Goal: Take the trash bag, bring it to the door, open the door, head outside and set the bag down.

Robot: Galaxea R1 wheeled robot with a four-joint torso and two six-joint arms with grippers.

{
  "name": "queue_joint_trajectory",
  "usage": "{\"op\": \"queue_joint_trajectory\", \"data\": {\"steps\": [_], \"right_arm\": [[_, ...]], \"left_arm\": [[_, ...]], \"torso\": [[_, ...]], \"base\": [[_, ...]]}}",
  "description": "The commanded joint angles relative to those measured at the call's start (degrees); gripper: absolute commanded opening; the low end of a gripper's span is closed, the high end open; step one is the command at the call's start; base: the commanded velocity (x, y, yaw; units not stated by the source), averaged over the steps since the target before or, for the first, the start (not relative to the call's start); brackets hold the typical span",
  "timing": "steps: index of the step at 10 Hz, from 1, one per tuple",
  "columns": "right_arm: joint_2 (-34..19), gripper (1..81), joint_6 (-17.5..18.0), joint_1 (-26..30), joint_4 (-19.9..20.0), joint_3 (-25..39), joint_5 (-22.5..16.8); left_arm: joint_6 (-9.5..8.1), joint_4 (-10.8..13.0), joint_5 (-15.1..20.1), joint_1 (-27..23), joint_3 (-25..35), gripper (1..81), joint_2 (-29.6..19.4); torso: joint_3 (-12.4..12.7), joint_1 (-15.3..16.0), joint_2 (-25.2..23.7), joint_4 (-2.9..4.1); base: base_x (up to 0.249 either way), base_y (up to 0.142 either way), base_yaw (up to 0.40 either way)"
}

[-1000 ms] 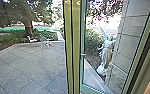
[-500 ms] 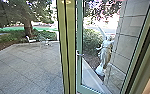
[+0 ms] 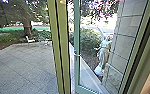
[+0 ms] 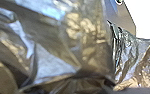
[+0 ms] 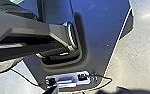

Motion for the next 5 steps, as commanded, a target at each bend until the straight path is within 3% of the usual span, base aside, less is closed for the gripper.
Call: {"op": "queue_joint_trajectory", "data": {"steps": [1,5], "right_arm": [[0.4,81.1,-0.2,2.08,-0.08,-0.14,-3.85],[0.14,81.1,-0.2,1.9,0.36,-0.15,-3.76]], "left_arm": [[0.7,0.02,4.63,-2.59,0.27,1.0,-0.11],[0.7,0.11,4.54,-2.59,0.27,1.0,-0.02]], "torso": [[0.0,0.03,0.0,0.0],[0.0,0.03,0.0,0.0]], "base": [[0.0,-0.094,0.0],[0.0,-0.094,0.0]]}}
